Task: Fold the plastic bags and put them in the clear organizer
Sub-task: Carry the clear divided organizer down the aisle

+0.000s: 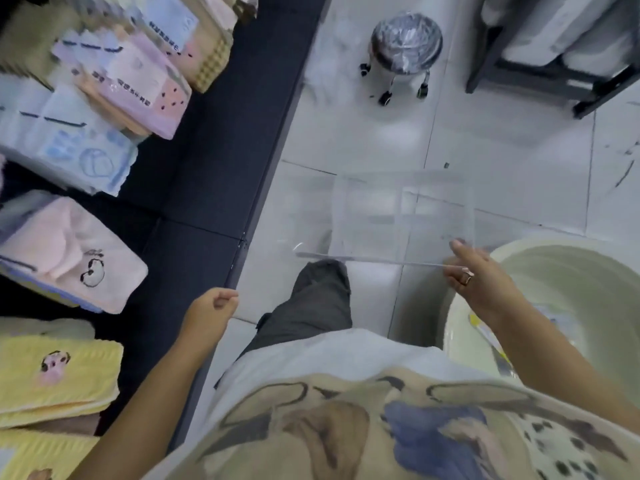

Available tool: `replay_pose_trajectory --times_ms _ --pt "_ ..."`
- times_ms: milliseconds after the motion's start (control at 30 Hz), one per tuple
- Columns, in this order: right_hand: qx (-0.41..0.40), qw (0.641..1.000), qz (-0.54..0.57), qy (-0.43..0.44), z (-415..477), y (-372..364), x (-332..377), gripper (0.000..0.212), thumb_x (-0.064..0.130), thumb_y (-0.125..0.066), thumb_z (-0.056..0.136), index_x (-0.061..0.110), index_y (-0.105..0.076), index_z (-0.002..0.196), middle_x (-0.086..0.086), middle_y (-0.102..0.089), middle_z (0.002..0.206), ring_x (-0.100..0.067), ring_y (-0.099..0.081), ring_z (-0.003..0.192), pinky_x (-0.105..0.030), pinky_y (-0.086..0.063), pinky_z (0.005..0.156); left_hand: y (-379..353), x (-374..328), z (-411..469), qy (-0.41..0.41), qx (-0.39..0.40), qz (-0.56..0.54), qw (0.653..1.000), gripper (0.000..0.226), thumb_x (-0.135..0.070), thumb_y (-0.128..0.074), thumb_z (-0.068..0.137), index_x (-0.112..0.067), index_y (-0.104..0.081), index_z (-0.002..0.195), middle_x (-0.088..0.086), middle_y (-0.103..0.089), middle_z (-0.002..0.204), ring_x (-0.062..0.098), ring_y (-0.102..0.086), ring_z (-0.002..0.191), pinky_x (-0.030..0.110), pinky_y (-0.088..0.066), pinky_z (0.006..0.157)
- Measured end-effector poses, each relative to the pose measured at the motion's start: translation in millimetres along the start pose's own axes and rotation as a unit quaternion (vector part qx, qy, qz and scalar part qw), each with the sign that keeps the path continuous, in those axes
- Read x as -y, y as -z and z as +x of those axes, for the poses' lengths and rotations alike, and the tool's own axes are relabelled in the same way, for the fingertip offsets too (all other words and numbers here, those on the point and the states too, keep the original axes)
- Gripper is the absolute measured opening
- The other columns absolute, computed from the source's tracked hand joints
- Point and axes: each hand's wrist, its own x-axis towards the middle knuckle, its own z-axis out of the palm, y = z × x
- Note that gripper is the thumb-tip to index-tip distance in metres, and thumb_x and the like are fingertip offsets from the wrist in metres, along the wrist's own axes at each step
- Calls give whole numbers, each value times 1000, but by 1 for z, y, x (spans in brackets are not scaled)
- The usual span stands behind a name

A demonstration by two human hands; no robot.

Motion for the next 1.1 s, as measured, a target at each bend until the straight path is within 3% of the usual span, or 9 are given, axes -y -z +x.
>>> replay_pose_trajectory --times_ms 100,300,433,533,600,800,900,1000,1100 --pt "7 999 -34 -7 70 -11 66 62 49 -72 67 23 -55 121 3 -56 95 -12 -61 78 -23 -47 72 -7 -63 66 7 -4 -9 1000 9 -21 -58 92 -28 -64 94 -2 -67 101 16 -64 95 23 -44 68" --pt "14 998 -63 -21 187 -25 188 77 54 -74 60 23 -53 127 0 -57 107 -14 -60 83 -23 -49 72 -7 -257 190 -58 -37 -12 998 13 -23 -57 91 -26 -65 101 -5 -66 100 13 -62 94 25 -43 74" --pt "39 995 -87 -35 261 -33 268 68 55 -74 60 26 -57 119 -1 -57 106 -14 -60 82 -23 -48 72 1 -386 257 -108 -71 -43 991 14 -24 -56 91 -25 -64 102 -7 -64 97 11 -60 93 26 -46 78" --pt "70 991 -103 -43 325 -38 327 58 53 -76 60 26 -61 108 -2 -57 94 -6 -64 66 -20 -52 64 -3 -453 301 -109 -101 -53 987 12 -26 -55 92 -29 -63 101 -6 -64 99 12 -60 94 29 -48 83" --pt "88 986 -132 -48 369 -41 368 58 52 -80 59 26 -61 106 -2 -57 93 -5 -65 62 -19 -52 60 -10 -482 325 -86 -126 -62 986 11 -27 -56 91 -30 -63 99 -7 -64 99 11 -60 93 28 -46 80" --pt "156 952 -256 -55 492 -55 508 62 60 -80 54 31 -64 106 -2 -60 96 -11 -63 76 -24 -48 71 -67 -528 355 50 -164 -176 969 11 -25 -56 91 -34 -61 92 -7 -65 100 13 -62 95 25 -46 74" --pt "182 932 -308 -52 551 -81 567 50 53 -80 64 29 -64 105 -2 -62 96 -10 -65 75 -23 -49 68 -105 -541 356 126 -168 -206 956 13 -26 -57 92 -37 -61 88 -6 -65 101 14 -63 97 29 -47 81" --pt "216 909 -354 -38 605 -129 608 30 44 -74 78 28 -61 100 2 -65 89 -6 -66 65 -19 -49 58 -128 -549 363 177 -172 -227 942 8 -23 -58 93 -29 -62 95 -3 -65 102 18 -63 99 30 -46 86" --pt "245 898 -364 -5 654 -189 636 33 35 -69 83 21 -54 108 -5 -60 89 -13 -63 68 -23 -51 63 -134 -559 385 215 -188 -244 927 11 -21 -57 94 -21 -63 104 1 -65 105 22 -63 100 34 -47 90"
